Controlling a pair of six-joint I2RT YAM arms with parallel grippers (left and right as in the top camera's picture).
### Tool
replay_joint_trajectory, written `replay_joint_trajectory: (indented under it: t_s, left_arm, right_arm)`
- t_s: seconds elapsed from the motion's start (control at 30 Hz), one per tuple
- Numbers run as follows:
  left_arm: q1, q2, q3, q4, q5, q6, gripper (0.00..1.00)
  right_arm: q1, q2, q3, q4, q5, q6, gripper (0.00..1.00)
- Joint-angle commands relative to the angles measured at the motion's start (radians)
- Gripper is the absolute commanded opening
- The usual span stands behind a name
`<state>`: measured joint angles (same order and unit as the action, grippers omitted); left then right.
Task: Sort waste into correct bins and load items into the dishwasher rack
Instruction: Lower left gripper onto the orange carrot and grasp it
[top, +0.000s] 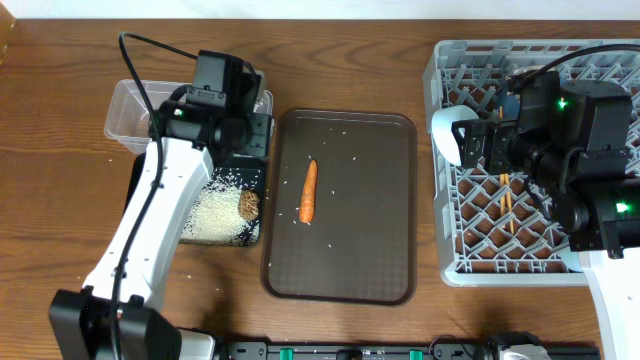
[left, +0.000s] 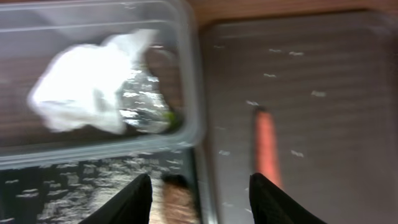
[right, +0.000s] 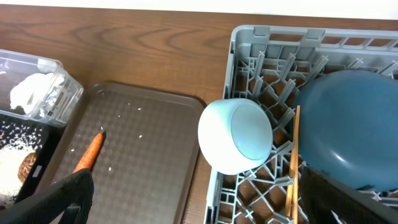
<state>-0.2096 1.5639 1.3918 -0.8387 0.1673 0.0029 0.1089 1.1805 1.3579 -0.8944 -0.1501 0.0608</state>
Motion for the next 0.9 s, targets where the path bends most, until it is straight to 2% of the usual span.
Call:
replay_joint_trajectory:
  t_s: [0.0, 0.1, 0.17, 0.27, 0.37, 0.63, 0.87]
  left_arm:
    - [-0.058, 0.01, -0.009, -0.029, 0.116, -0.031, 0.5]
    - [-0.131, 0.018, -0.054, -0.041, 0.1, -0.03, 0.5]
    - [-0.184, 0.028, -0.089, -0.041, 0.059, -0.031, 0.46]
    - [-0.253, 0.047, -0.141, -0.024, -0.022, -0.032, 0.46]
    - [-0.293, 0.079, -0.175, 0.0, -0.031, -0.031, 0.46]
    - [-0.302, 0.212, -0.21, 0.071, -0.035, -0.029, 0.46]
    - [-0.299, 0.22, -0.196, 0.052, -0.045, -0.019, 0.46]
  right_arm:
    - [0.01, -0.002, 0.003, 0.0, -0.008, 0.013, 0.99]
    - [0.01, -0.002, 0.003, 0.0, -0.008, 0.013, 0.99]
    - [0.01, -0.002, 0.003, -0.001, -0.008, 0.013, 0.99]
    - [0.01, -0.002, 0.003, 0.0, -0.008, 0.013, 0.99]
    - [0.01, -0.002, 0.003, -0.001, -0.008, 0.013, 0.99]
    - [0.01, -0.002, 0.003, -0.001, -0.008, 0.013, 0.99]
    - [0.01, -0.002, 0.003, 0.0, -0.008, 0.013, 0.99]
